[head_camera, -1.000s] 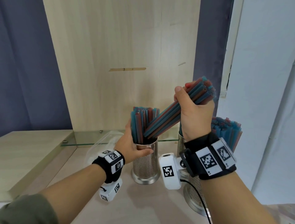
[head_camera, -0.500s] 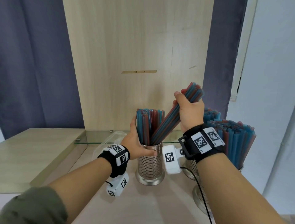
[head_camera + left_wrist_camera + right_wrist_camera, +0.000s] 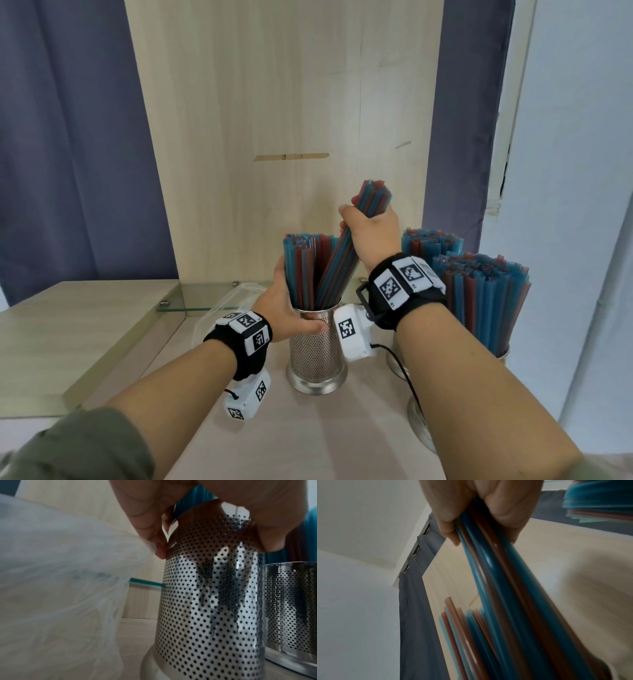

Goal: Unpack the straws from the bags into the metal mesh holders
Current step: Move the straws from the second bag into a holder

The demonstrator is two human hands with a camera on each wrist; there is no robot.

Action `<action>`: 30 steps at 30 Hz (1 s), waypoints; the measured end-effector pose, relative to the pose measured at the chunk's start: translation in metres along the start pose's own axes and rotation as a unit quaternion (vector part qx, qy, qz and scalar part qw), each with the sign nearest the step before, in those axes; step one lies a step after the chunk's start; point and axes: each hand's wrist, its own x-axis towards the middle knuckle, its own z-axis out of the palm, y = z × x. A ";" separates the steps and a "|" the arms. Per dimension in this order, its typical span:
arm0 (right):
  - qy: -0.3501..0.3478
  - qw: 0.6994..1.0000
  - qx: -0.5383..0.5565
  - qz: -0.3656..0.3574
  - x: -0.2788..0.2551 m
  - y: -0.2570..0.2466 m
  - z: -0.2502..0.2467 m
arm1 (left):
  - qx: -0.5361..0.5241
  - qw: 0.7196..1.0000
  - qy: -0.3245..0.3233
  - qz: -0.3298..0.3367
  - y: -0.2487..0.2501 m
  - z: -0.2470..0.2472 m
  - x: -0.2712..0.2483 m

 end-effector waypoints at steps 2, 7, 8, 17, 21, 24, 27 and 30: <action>0.001 1.000 0.012 0.001 -0.002 0.001 -0.005 | 0.004 1.000 0.001 0.001 0.000 -0.001 0.000; -0.058 0.997 -0.050 0.014 0.004 -0.004 0.001 | 0.005 1.000 0.000 0.005 0.001 0.000 0.000; -0.064 0.996 -0.066 0.017 0.005 -0.002 0.005 | 0.002 1.000 0.000 0.005 0.001 0.001 0.000; 0.002 0.999 -0.053 -0.009 -0.005 0.029 0.012 | -0.011 1.000 0.007 0.009 -0.004 0.002 0.003; -0.049 0.994 -0.102 0.013 -0.002 0.038 0.020 | 0.003 1.000 -0.003 0.010 -0.003 0.001 0.005; -0.020 0.990 -0.141 0.020 -0.016 0.058 0.026 | -0.004 1.000 -0.002 0.004 -0.002 0.001 0.002; 0.009 0.984 -0.175 0.012 -0.035 0.075 0.032 | -0.004 1.000 -0.007 -0.001 -0.002 0.000 0.000; 0.034 0.969 -0.243 -0.004 -0.040 0.079 0.034 | 0.001 1.000 -0.002 -0.002 -0.003 0.000 0.001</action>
